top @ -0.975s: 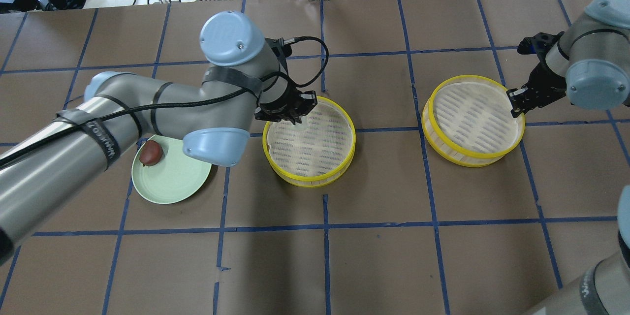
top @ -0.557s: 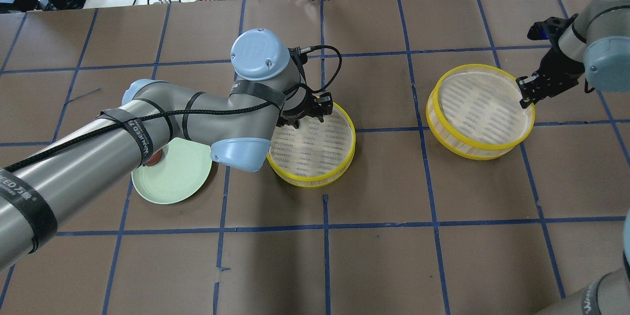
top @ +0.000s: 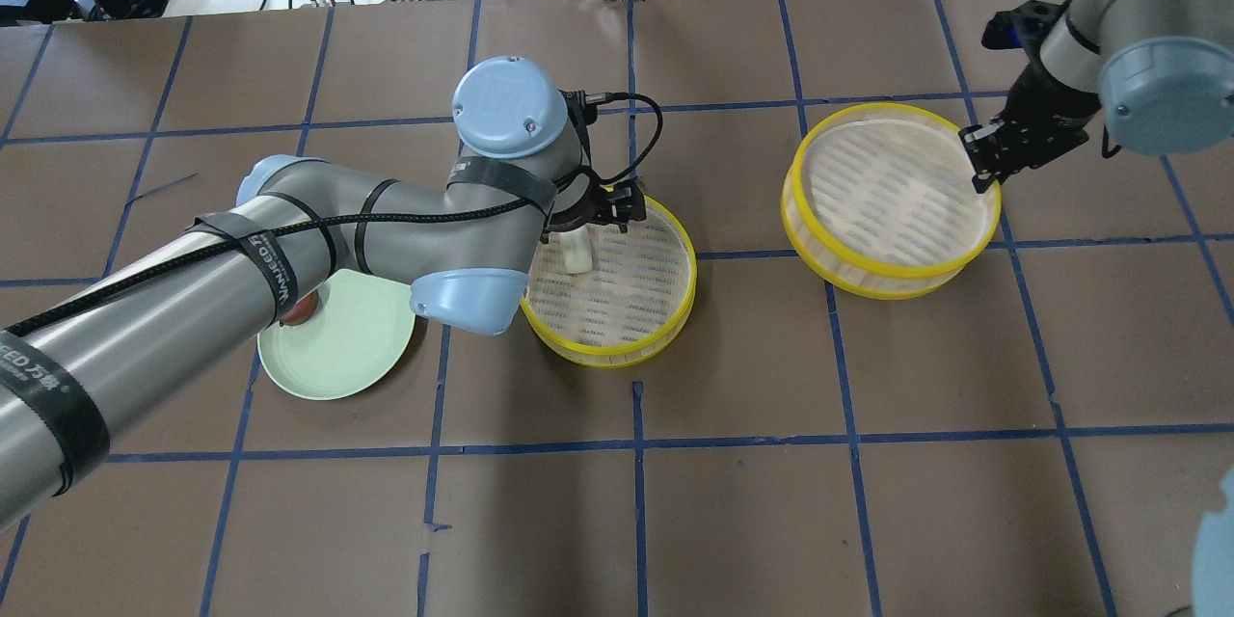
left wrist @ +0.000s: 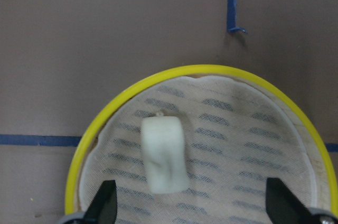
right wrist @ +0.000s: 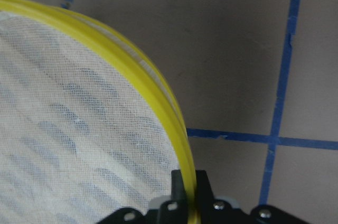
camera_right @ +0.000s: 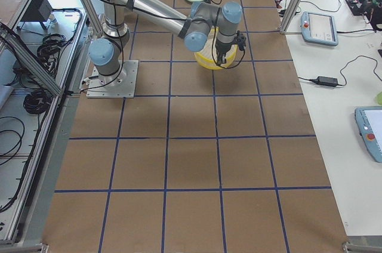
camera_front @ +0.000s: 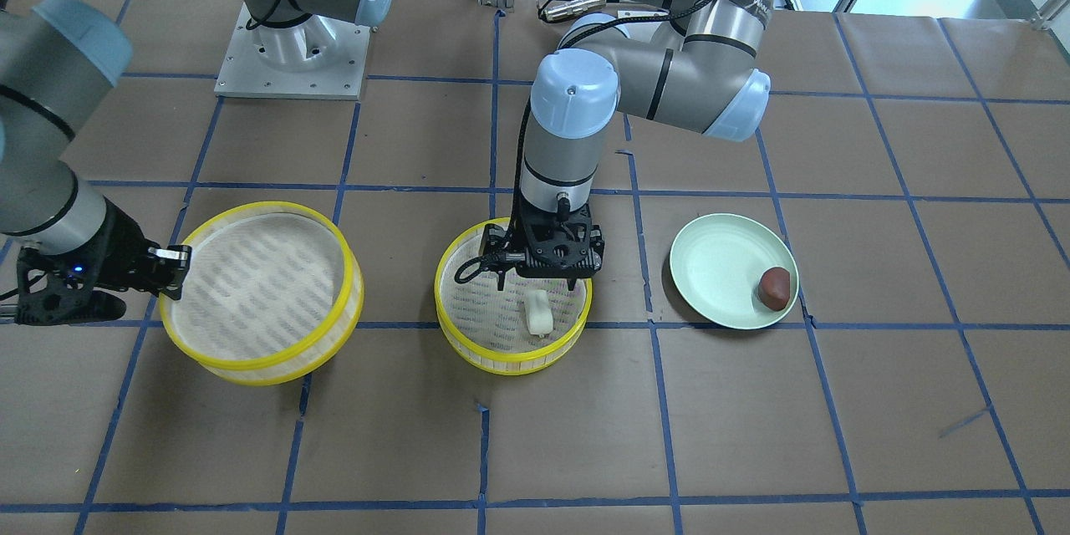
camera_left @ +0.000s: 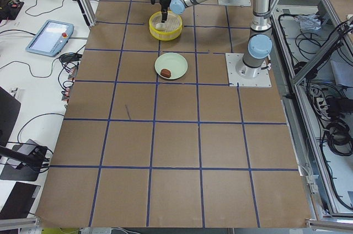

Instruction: Stack buns with steamer

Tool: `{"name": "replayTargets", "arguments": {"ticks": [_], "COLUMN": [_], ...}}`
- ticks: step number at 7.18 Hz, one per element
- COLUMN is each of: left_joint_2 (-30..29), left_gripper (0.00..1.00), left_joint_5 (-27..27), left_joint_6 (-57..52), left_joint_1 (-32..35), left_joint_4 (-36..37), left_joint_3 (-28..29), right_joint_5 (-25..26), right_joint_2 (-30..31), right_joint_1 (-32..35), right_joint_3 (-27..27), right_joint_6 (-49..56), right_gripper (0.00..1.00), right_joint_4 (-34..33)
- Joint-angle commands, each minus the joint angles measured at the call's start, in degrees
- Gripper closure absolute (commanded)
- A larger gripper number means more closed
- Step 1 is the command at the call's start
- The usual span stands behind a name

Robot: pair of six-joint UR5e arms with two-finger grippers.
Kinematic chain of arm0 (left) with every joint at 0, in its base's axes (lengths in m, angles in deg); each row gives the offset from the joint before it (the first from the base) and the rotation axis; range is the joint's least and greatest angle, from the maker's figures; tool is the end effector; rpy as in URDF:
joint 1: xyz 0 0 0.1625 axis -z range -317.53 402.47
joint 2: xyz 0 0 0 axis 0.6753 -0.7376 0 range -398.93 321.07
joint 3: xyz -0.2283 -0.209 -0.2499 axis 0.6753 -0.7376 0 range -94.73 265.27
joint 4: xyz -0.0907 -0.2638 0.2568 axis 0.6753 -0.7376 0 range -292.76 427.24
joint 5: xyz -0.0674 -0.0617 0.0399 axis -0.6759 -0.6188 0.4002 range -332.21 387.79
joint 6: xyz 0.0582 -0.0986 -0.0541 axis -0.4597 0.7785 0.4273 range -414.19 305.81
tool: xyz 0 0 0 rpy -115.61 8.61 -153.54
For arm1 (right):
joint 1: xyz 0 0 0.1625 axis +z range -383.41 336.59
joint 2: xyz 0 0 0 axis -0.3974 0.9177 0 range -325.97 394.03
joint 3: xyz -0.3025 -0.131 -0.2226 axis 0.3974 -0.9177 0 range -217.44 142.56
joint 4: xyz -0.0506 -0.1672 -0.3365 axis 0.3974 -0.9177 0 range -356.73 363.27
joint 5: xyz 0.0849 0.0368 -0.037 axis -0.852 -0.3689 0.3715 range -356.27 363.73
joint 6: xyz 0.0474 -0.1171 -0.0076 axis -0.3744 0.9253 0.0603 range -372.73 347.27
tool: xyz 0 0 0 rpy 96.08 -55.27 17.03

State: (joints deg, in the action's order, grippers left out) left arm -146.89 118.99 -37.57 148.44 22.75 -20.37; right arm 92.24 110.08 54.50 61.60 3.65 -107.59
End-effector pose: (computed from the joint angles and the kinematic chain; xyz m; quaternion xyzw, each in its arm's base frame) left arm -0.2747 -0.4852 0.2411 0.0068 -0.9945 0.1024 0.0191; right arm 0.0251 -0.5347 0.2798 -0.0372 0.9991 0.0147 0.0171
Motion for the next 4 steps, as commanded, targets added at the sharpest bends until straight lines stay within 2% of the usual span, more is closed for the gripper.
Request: {"name": "replayTargets", "arguments": {"ticks": [1, 2, 3, 4], "left_joint_2": [4.4, 5.4, 5.3, 5.4], "left_gripper": [0.00, 0.00, 0.00, 0.00], "left_joint_5": [2.8, 2.8, 3.2, 3.5], "left_joint_6": [-18.3, -26.8, -31.3, -36.3], "left_joint_1": [-11.9, -17.8, -22.1, -24.8], "left_joint_4": [-7.2, -9.9, -11.0, -11.4], "left_joint_3": [-0.4, -0.7, -1.0, -3.0], "right_joint_5": [0.5, -0.2, -0.1, -0.6], "right_joint_2": [1.0, 0.9, 0.3, -1.2], "right_joint_1": [12.2, 17.1, 21.6, 24.1], "right_joint_3": [-0.9, -1.2, -1.5, -1.7], "right_joint_6": [-15.9, -21.2, -29.4, -32.4], "right_gripper": [0.92, 0.92, 0.91, 0.91], "right_joint_4": [-0.3, -0.2, -0.8, -0.8]}}
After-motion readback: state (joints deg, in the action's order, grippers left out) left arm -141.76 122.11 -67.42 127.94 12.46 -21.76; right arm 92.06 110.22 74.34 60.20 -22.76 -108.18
